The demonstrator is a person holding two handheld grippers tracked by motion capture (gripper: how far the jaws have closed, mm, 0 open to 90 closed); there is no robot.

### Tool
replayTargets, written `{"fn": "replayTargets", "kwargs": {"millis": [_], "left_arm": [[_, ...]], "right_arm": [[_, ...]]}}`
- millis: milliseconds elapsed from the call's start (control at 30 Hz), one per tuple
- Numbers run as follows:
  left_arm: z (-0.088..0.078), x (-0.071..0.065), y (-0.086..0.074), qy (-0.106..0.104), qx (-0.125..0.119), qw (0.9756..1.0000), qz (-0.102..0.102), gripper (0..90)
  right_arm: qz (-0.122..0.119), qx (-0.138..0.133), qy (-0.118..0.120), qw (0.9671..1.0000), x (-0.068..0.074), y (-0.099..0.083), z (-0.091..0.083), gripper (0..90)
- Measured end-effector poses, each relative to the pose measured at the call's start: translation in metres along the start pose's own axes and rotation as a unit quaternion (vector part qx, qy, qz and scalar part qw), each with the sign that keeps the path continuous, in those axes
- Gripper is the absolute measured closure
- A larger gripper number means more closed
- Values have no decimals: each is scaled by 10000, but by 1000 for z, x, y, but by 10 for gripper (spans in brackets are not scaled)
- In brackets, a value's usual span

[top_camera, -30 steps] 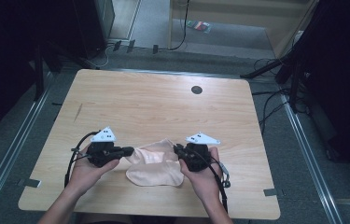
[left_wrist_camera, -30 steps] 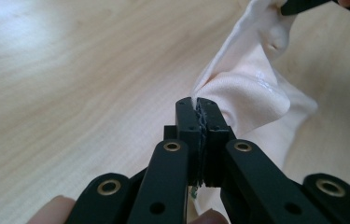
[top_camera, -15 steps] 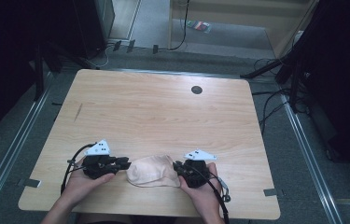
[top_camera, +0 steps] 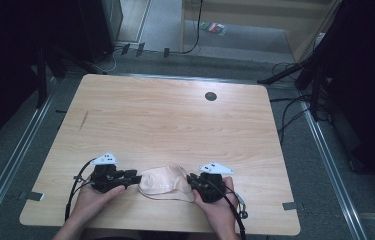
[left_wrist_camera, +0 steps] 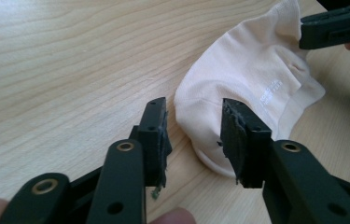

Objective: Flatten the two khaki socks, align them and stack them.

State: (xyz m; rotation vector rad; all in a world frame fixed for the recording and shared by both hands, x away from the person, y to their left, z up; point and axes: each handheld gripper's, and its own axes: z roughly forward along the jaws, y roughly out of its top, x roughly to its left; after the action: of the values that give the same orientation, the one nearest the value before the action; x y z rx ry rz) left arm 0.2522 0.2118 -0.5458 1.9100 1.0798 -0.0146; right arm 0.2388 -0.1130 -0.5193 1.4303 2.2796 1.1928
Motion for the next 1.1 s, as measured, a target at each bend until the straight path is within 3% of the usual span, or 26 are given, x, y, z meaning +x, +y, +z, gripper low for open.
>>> {"fn": "replayTargets", "kwargs": {"millis": [100,200,300,533,800,1000,1100], "left_arm": [[5,-3,-1,-11,49,9999,-98,620],[7,-6,-2,74,58,9999,-39,774],[3,-8,0,111,-75,9999,-17,842],[-5,-8,1,82,-248,9996,64,880],[-17,-13,7,-118,-428,9988,224,884],[-22,-13,10,-345,-209,9989,231,888],[-20,-12,10,-326,-27,9991,276,889]], "right_arm": [[-14,-2,-18,10000,0,-1,1,825],[-23,10,-15,10000,0,-1,3,825],[-14,-39,12,10000,1,0,2,825],[5,-122,108,9999,3,2,-6,831],[-47,-232,171,9996,10,3,-18,832],[30,-234,274,9993,12,-2,-32,833],[135,-140,330,9993,11,-7,-35,833]]}}
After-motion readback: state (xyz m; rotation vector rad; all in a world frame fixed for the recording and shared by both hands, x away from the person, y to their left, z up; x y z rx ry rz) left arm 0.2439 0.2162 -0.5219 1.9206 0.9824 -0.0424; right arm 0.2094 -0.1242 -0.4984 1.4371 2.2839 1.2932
